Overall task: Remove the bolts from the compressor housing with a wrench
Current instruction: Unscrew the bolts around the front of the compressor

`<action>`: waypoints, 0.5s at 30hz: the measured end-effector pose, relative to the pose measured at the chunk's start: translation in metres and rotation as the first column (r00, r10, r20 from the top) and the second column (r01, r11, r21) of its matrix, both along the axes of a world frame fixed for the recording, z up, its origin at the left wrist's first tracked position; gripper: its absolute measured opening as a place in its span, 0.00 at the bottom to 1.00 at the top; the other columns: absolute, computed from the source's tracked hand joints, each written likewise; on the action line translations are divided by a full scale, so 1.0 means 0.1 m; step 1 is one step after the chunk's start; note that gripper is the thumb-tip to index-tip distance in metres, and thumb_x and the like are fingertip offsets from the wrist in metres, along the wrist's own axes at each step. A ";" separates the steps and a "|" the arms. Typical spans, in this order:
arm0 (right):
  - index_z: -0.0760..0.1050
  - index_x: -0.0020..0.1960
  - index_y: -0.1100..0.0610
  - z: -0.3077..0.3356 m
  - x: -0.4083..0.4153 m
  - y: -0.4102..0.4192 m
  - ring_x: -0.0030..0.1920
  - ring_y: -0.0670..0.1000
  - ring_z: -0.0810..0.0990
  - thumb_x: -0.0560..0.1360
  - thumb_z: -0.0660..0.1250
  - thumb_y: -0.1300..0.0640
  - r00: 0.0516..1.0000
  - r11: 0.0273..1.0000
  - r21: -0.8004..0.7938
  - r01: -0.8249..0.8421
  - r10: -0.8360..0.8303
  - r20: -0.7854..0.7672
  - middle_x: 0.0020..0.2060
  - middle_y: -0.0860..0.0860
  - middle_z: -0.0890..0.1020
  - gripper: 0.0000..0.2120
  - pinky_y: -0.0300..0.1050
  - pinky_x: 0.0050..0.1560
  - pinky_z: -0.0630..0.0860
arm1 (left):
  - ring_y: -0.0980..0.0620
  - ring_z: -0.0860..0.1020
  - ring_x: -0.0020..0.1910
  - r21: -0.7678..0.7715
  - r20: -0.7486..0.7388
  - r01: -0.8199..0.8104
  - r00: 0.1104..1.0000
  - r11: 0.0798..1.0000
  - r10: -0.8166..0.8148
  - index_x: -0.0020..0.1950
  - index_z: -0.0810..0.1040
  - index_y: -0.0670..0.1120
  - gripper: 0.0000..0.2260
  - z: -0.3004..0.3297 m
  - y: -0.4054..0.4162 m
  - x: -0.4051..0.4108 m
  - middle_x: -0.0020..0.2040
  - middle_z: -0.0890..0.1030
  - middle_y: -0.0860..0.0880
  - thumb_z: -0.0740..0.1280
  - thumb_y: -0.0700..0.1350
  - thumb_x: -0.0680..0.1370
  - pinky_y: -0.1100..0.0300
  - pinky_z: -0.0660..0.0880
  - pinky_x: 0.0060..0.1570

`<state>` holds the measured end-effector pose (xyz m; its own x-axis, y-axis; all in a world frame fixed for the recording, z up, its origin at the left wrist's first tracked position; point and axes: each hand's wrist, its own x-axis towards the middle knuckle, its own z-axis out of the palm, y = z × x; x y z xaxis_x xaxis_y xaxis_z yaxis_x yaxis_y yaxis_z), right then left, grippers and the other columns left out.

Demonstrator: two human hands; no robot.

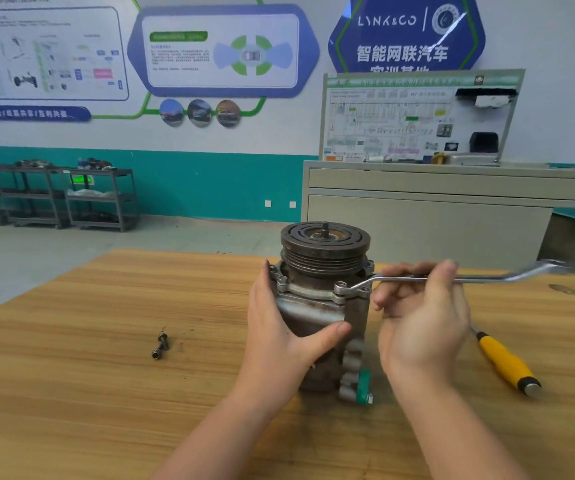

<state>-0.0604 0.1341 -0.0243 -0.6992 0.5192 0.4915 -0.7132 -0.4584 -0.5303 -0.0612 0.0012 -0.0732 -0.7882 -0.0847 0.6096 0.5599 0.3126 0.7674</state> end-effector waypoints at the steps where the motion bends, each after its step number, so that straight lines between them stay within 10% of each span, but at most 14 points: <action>1: 0.69 0.41 0.56 0.03 -0.03 0.05 0.22 0.49 0.74 0.84 0.50 0.51 0.988 0.992 -0.063 -0.109 0.115 0.099 0.29 0.54 0.80 0.17 0.36 0.25 0.70 | 0.83 0.51 0.62 0.003 0.001 0.003 1.000 1.000 -0.003 0.72 0.44 0.65 0.53 0.01 0.00 0.00 0.59 0.51 0.83 0.73 0.70 0.56 0.84 0.52 0.57; 7: 0.72 0.43 0.59 0.17 -0.10 0.26 0.31 0.49 0.82 0.83 0.54 0.54 0.872 0.872 -0.253 -0.420 0.464 0.154 0.34 0.56 0.83 0.14 0.38 0.31 0.78 | 0.85 0.51 0.60 -0.007 0.033 0.006 0.999 1.000 -0.005 0.71 0.44 0.66 0.52 0.05 -0.01 0.04 0.57 0.51 0.84 0.72 0.69 0.56 0.79 0.52 0.58; 15: 0.70 0.43 0.52 0.12 0.02 0.18 0.25 0.48 0.78 0.82 0.55 0.52 0.989 0.968 0.210 0.138 -0.125 -0.077 0.33 0.51 0.82 0.11 0.39 0.28 0.75 | 0.85 0.51 0.59 0.001 0.060 0.008 0.998 1.000 -0.008 0.74 0.43 0.63 0.55 0.06 0.00 0.04 0.60 0.52 0.80 0.73 0.68 0.56 0.74 0.53 0.62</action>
<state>-0.0588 0.1518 -0.0119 -0.5959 0.4820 0.6423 -0.7947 -0.2388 -0.5581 -0.0575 0.0010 -0.0667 -0.8238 -0.0785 0.5614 0.5157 0.3076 0.7997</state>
